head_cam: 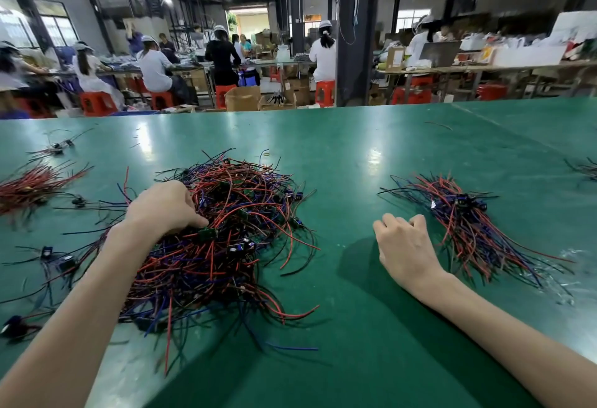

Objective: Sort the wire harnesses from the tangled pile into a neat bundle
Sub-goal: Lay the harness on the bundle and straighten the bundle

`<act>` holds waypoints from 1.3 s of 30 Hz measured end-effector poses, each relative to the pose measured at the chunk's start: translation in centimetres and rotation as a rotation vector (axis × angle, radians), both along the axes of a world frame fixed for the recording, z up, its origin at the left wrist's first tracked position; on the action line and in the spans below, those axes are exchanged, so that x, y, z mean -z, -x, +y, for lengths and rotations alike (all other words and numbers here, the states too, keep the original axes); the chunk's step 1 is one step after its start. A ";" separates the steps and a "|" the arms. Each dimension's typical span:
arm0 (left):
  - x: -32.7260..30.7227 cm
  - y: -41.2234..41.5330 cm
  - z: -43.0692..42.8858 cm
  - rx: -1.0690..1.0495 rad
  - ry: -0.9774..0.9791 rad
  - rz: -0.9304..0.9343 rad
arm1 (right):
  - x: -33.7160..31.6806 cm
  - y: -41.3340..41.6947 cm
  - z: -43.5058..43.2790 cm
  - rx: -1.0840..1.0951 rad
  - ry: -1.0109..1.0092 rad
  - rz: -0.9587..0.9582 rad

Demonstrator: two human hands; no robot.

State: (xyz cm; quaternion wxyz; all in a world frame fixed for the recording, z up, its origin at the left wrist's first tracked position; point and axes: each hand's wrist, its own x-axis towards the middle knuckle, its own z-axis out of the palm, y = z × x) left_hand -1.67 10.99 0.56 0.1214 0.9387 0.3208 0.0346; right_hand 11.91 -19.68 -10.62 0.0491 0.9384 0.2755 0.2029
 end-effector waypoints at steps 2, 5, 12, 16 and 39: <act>0.1 -0.1 -0.4 -0.021 -0.037 -0.058 | 0.2 -0.2 -0.1 0.005 -0.013 0.008; 0.5 -0.3 -1.4 -0.062 -0.101 -0.070 | 0.3 -0.3 -0.2 0.002 -0.034 0.008; 0.8 -1.0 -2.7 -0.079 -0.111 -0.030 | 0.2 -0.3 -0.3 0.013 -0.056 0.025; 0.6 -1.1 -3.0 -0.050 -0.124 -0.208 | 0.1 -0.3 -0.4 0.006 -0.072 0.040; 1.4 -4.3 -13.4 0.485 0.917 -0.856 | 0.0 -0.2 -0.3 -0.229 -0.730 0.204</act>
